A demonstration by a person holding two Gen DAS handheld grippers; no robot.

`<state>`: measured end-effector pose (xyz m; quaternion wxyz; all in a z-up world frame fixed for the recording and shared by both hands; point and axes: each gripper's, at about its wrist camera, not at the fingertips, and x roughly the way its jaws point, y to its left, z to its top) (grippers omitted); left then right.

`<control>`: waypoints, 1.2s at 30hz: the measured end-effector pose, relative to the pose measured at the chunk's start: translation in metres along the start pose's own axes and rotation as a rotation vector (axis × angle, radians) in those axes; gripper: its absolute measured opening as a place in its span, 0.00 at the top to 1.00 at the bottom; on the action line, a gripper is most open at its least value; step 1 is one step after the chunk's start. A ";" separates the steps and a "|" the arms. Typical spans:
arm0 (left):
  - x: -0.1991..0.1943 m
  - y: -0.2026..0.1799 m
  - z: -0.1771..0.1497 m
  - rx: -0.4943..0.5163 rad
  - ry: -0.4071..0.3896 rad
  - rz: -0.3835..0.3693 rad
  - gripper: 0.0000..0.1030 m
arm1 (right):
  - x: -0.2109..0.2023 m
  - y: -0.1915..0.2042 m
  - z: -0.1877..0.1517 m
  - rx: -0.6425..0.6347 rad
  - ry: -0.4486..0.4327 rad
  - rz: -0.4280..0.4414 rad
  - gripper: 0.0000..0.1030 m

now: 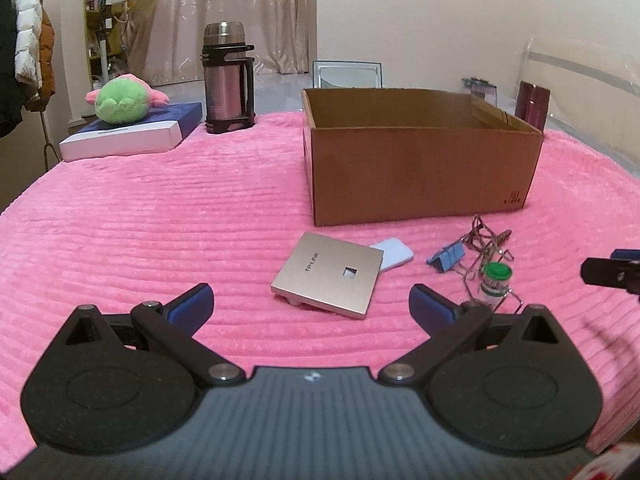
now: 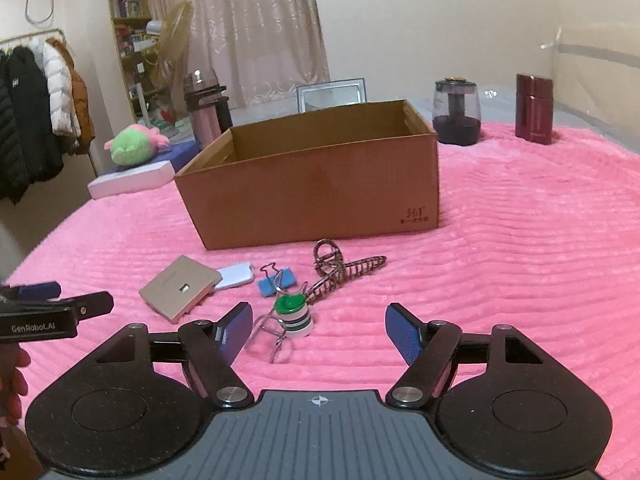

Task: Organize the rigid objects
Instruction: 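Move both grippers back toward the remaining items beside the box, then grasp the gold router panel with the left gripper while the right gripper grasps the wire puzzle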

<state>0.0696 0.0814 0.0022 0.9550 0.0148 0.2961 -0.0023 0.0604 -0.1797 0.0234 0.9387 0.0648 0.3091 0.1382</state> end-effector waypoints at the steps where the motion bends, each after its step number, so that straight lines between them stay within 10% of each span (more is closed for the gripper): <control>1: 0.003 0.001 -0.001 0.005 0.002 -0.002 0.01 | 0.003 0.005 -0.003 -0.023 -0.004 -0.012 0.32; 22: 0.055 0.023 -0.008 0.031 0.047 -0.069 0.01 | 0.091 0.095 -0.056 -0.603 0.008 -0.188 0.33; 36: 0.076 0.028 -0.011 0.041 0.072 -0.129 0.01 | 0.119 0.110 -0.073 -0.822 0.009 -0.265 0.53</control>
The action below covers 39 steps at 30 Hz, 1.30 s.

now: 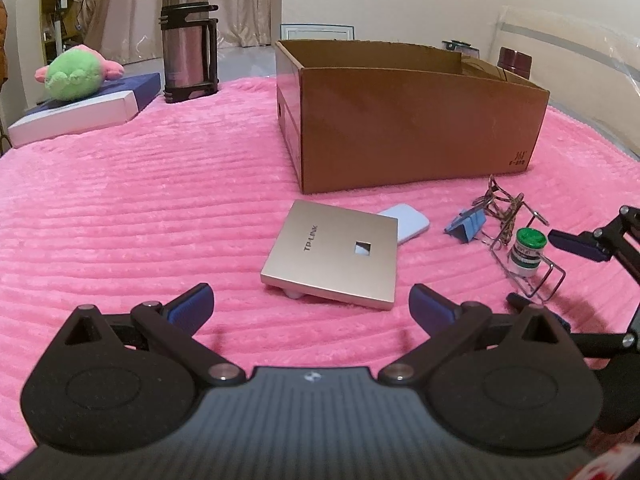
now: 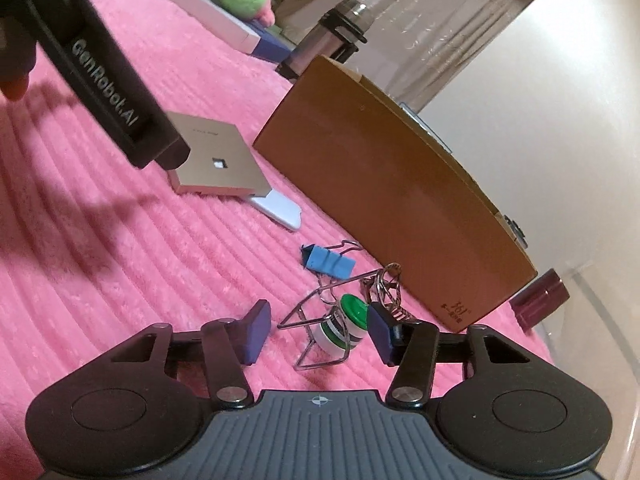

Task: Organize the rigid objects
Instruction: 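Grasp the gold router panel with the left gripper while the right gripper grasps the wire puzzle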

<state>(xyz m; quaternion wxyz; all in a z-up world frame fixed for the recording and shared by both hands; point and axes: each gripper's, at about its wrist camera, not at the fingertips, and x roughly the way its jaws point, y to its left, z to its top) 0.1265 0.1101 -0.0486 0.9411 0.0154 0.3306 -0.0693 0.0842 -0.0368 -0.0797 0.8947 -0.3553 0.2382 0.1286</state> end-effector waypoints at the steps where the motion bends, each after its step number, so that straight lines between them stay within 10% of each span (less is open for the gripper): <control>1: 0.001 0.001 0.000 -0.003 0.001 -0.004 0.01 | 0.001 0.001 0.000 -0.010 0.000 -0.005 0.54; 14: 0.009 0.004 -0.001 0.021 0.020 -0.069 0.01 | 0.002 0.006 -0.003 -0.041 -0.017 -0.016 0.74; 16: 0.011 0.003 0.001 0.035 0.022 -0.076 0.01 | 0.000 0.002 -0.005 -0.014 -0.018 -0.005 0.99; 33: 0.028 -0.002 0.015 0.105 0.022 -0.083 0.01 | -0.013 -0.048 -0.021 0.267 -0.006 0.031 1.00; 35: 0.029 -0.002 0.015 0.106 0.022 -0.084 0.01 | -0.014 -0.055 -0.023 0.269 -0.007 0.032 0.95; 39: 0.030 -0.003 0.014 0.095 0.025 -0.088 0.01 | -0.016 -0.081 -0.029 0.406 -0.040 0.093 0.39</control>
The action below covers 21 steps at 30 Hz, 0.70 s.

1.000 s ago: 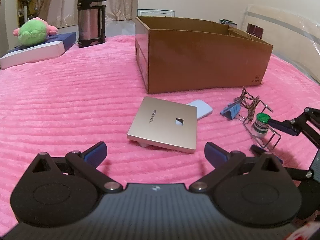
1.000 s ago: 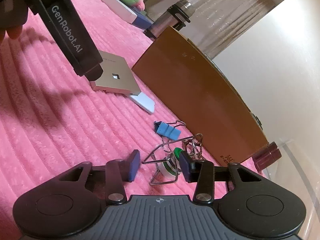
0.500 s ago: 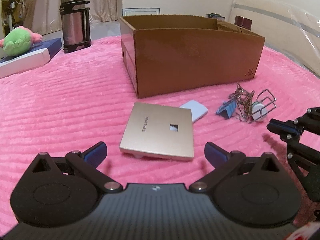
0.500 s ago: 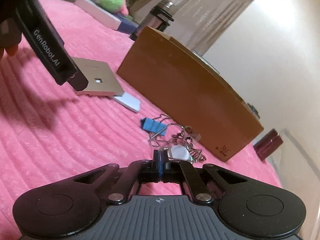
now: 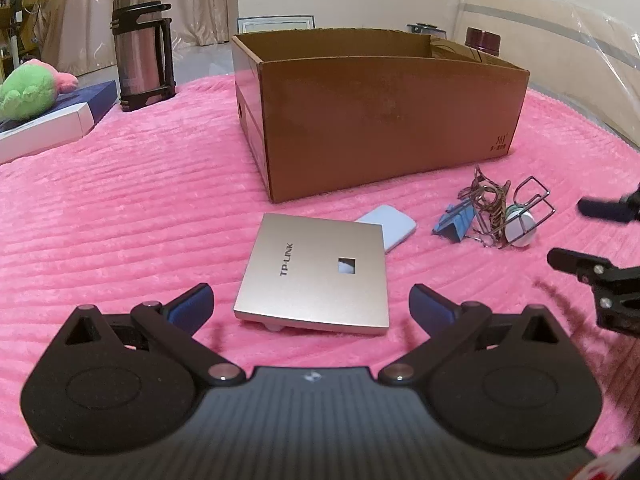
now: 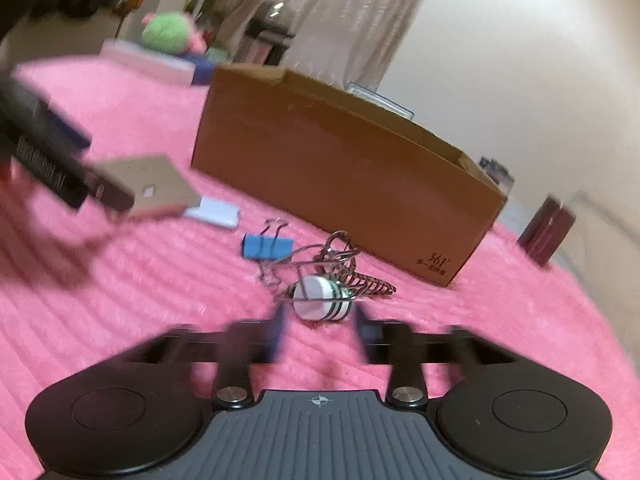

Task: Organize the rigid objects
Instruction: 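Grasp the gold router panel with the left gripper while the right gripper grasps the wire puzzle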

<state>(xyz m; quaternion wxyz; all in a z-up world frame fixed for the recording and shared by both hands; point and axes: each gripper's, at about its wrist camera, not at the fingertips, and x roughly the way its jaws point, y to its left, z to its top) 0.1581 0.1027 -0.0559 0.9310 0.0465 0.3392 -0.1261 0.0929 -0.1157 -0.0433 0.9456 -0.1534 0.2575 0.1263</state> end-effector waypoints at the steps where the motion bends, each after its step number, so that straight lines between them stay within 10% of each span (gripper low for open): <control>1: 0.000 -0.001 0.000 0.001 0.001 0.000 0.01 | 0.000 -0.007 0.002 0.039 -0.003 0.032 0.38; 21: 0.016 -0.001 0.013 0.101 0.044 -0.056 0.01 | 0.056 -0.057 0.030 -0.059 0.035 0.384 0.40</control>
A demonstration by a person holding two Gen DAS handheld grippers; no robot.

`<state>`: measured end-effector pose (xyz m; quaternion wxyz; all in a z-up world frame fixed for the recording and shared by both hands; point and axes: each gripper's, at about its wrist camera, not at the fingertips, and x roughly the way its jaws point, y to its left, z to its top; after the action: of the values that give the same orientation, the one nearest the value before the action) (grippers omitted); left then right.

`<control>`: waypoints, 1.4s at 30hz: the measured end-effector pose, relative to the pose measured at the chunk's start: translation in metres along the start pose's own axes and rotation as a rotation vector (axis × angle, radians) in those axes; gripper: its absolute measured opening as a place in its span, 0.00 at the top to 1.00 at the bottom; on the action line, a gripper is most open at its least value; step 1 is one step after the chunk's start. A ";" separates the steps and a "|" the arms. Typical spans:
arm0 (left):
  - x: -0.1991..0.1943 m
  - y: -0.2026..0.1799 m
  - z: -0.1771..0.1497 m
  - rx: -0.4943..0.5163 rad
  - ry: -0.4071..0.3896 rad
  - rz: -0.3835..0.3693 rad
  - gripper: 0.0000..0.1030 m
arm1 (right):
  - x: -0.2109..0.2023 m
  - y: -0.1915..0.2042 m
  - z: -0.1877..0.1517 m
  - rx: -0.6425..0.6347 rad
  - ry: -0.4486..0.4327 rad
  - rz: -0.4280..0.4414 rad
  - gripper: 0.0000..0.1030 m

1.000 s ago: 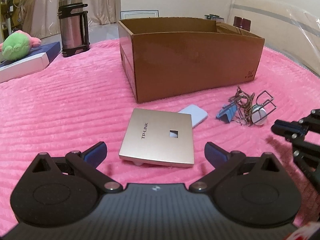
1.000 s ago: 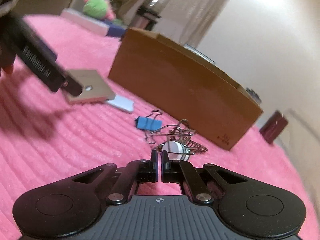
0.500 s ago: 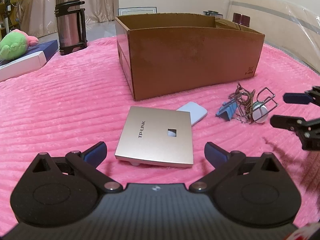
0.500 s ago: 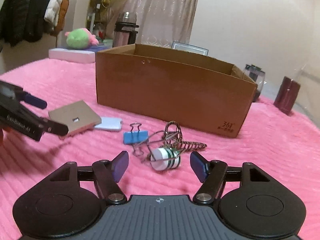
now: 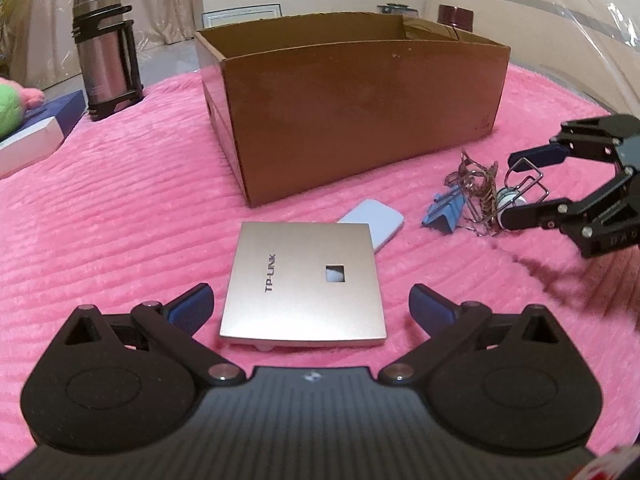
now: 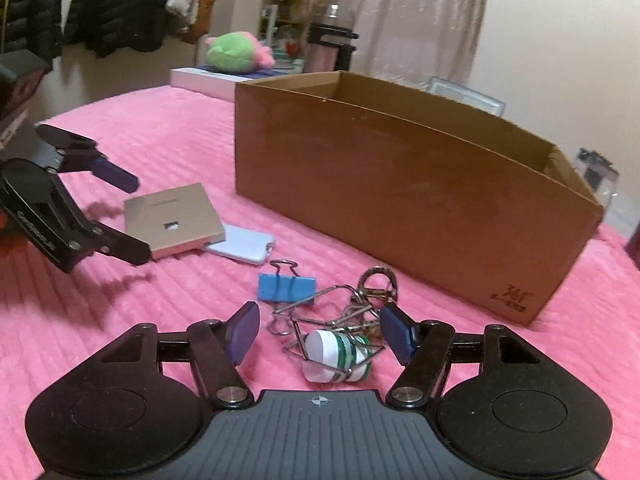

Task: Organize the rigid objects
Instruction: 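Grasp the gold router panel with the left gripper while the right gripper grasps the wire puzzle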

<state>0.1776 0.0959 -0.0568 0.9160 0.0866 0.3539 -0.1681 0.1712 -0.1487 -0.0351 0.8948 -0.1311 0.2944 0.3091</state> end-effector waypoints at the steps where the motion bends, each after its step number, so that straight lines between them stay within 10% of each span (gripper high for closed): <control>1: 0.001 0.000 0.001 0.007 0.001 0.001 0.01 | 0.001 -0.001 0.001 -0.006 0.005 0.014 0.44; 20: 0.003 -0.004 0.003 0.012 0.010 -0.002 0.01 | -0.004 0.015 0.003 -0.151 0.051 0.047 0.73; 42: 0.020 0.004 0.003 -0.011 0.033 0.015 0.02 | -0.046 0.033 0.000 0.192 -0.170 -0.080 0.74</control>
<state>0.1945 0.0935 -0.0678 0.9118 0.0869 0.3690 -0.1580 0.1208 -0.1448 -0.0085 0.9366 -0.0299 0.2401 0.2536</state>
